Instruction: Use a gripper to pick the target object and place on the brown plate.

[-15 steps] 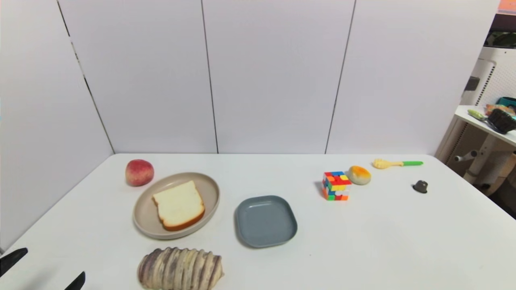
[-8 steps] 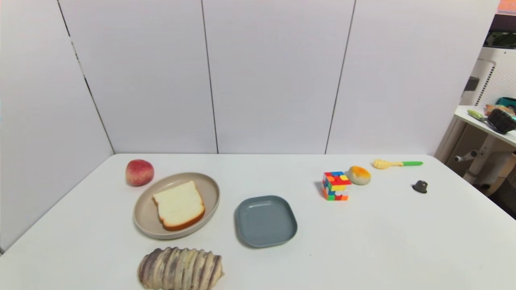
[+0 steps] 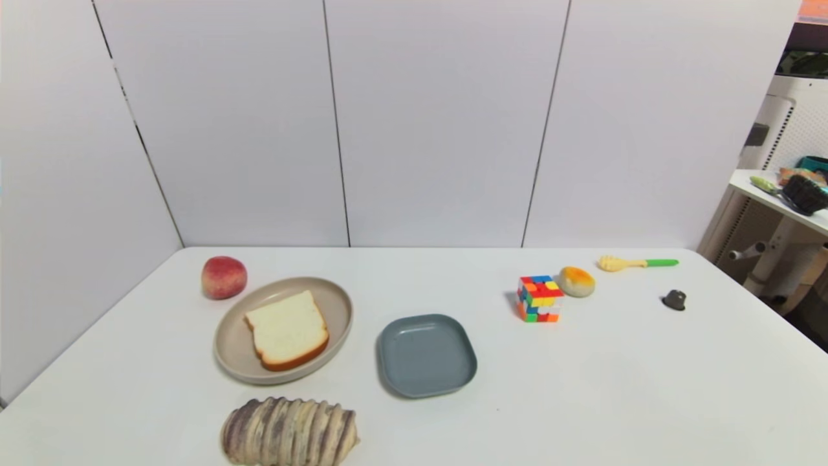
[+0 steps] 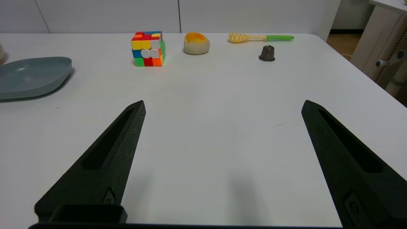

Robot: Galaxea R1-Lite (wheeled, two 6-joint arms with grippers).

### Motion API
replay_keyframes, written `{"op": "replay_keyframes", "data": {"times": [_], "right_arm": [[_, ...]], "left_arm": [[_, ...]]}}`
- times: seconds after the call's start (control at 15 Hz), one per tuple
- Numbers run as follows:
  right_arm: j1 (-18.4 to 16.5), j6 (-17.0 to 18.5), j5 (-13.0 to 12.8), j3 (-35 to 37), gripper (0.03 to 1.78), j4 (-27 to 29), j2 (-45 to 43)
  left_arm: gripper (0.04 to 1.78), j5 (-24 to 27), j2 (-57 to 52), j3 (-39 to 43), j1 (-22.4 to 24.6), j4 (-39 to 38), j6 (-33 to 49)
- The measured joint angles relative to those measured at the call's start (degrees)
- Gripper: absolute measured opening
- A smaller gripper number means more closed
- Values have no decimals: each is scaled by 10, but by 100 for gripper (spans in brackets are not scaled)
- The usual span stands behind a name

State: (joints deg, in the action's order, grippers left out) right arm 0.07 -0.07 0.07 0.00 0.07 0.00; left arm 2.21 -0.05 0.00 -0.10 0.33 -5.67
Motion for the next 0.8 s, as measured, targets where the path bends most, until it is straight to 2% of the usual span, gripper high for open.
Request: {"op": "replay_keyframes", "data": {"times": [0.8], "right_arm": [[0,1,0,0,169,0,0]], "left_arm": [[169,0,-1,0,0,0,0]]}}
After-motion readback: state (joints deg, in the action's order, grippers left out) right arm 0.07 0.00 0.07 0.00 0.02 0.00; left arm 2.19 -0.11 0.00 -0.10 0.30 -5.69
